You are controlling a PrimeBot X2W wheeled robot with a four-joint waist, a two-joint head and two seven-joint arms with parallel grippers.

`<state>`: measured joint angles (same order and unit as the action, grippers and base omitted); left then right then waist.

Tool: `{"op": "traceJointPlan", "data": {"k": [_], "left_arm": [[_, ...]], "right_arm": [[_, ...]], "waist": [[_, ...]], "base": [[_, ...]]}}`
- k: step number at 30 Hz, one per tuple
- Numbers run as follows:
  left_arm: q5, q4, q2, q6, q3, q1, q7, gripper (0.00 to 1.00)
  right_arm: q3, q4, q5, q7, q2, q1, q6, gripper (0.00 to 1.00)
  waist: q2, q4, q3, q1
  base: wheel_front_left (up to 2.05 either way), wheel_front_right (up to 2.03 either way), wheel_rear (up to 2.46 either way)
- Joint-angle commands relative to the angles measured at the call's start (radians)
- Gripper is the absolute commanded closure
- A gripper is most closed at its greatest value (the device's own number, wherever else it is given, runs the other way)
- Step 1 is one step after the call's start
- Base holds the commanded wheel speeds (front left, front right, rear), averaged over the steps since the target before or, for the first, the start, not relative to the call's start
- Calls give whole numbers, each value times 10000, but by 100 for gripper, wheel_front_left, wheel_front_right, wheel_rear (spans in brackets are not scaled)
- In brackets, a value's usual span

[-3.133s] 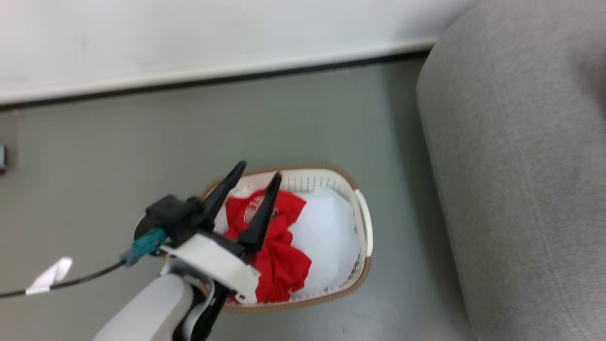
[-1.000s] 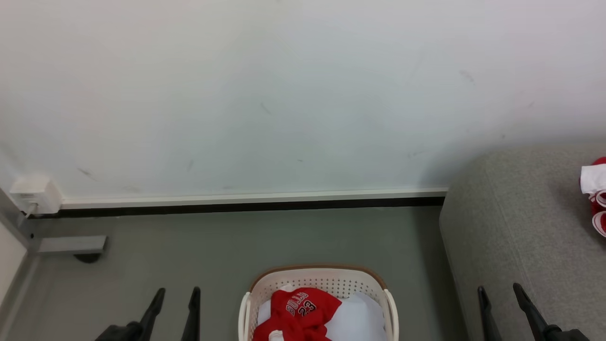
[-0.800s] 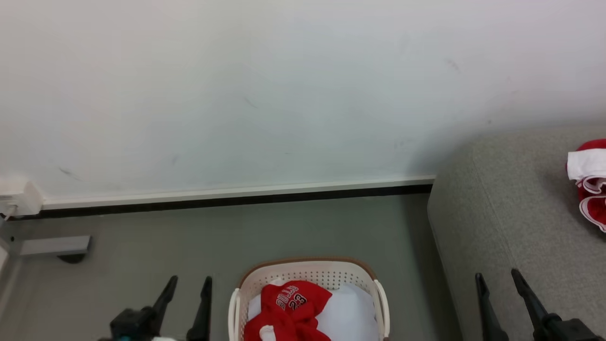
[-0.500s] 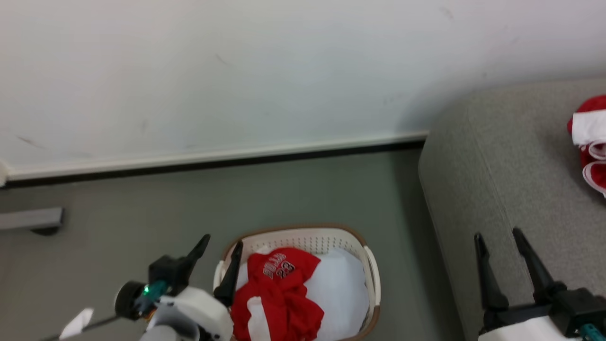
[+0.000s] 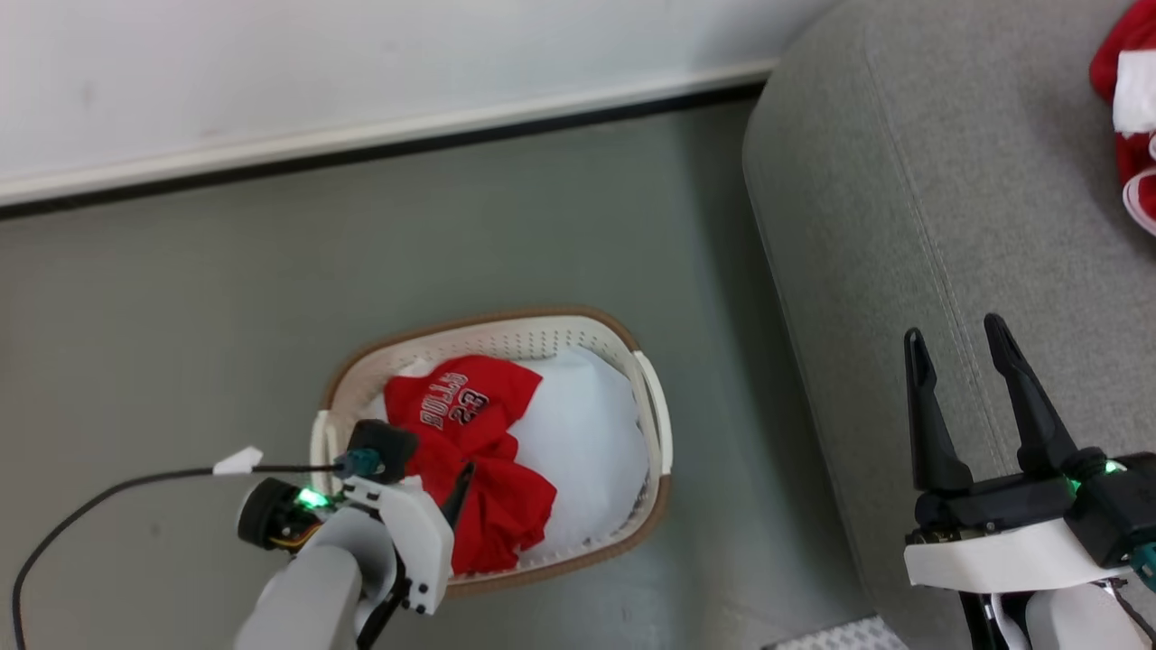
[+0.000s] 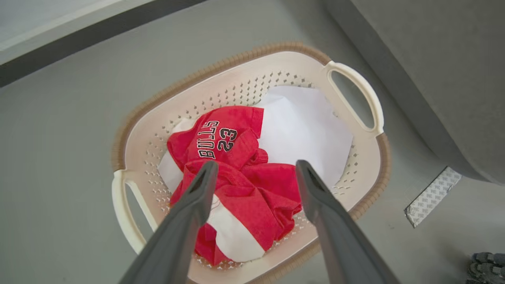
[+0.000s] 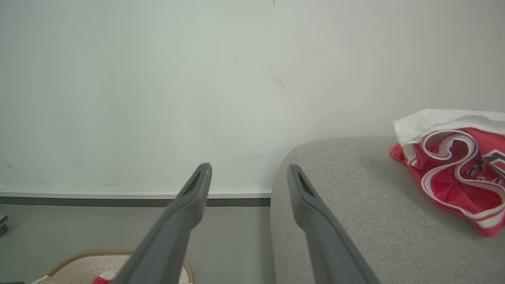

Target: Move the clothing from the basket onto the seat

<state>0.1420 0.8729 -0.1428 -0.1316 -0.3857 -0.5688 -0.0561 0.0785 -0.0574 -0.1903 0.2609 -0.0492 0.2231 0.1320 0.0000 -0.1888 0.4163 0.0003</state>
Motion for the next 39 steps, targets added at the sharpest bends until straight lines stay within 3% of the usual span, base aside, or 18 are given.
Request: {"op": "traceJointPlan", "data": {"k": [1, 11, 23, 31, 39], "left_arm": [[26, 234, -43, 15, -31, -352, 116, 0], [-93, 1922, -158, 185, -210, -1481, 623, 0], [-276, 2920, -516, 419, -451, -2472, 758, 0], [-256, 3304, -853, 322, -587, -3028, 884, 0], [-303, 3454, -733, 161, -898, -3347, 929, 0]], "right_arm": [[34, 143, -145, 30, -5, 198, -25, 0], [242, 692, -280, 30, -6, 746, -26, 0], [533, 906, -534, 30, -6, 1088, -26, 0], [740, 980, -838, 30, -5, 1270, -26, 0], [840, 1082, -1003, 30, -5, 1329, -26, 0]], "waist": [[0, -379, 653, -3], [0, -614, 1996, -3], [0, -835, 2868, -3], [0, -1130, 3479, -3], [0, -1296, 3998, -3]], "base": [[0, 0, 0], [0, 0, 0], [0, 0, 0], [0, 0, 0], [0, 0, 0]]}}
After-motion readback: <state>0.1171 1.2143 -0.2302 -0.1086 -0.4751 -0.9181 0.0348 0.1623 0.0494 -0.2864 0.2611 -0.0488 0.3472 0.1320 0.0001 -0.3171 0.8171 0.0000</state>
